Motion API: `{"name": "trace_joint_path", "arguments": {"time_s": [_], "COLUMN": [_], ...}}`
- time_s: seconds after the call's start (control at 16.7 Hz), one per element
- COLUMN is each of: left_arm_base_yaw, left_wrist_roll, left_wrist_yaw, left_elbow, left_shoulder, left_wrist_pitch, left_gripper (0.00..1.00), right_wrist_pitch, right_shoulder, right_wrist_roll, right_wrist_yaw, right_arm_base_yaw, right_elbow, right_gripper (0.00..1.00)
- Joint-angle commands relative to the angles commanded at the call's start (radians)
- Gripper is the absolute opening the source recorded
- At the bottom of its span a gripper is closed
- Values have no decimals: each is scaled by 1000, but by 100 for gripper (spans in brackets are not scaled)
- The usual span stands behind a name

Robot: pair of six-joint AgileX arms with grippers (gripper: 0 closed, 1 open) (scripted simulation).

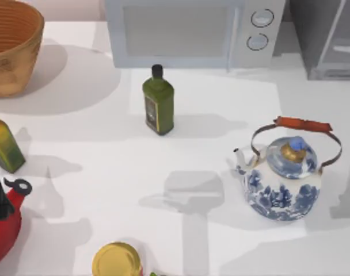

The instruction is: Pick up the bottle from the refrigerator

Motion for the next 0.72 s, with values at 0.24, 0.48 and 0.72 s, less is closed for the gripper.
{"name": "trace_joint_path", "arguments": {"time_s": [0.24,0.48,0.72], "left_arm_base_yaw": [0,0,0], "left_wrist_roll": [0,0,0], "left_wrist_yaw": [0,0,0], "left_elbow": [0,0,0], "left_shoulder": [0,0,0], "left_wrist_pitch": [0,0,0], "left_gripper": [100,100,100], "right_wrist_pitch": [-4,28,214], "right_shoulder": [-7,28,217], "right_wrist_roll": [0,-3,-25], "right_wrist_yaw": [1,19,132], "right_arm_base_yaw": [1,29,204], "right_elbow": [-3,26,156], "right_gripper": [0,0,0]}}
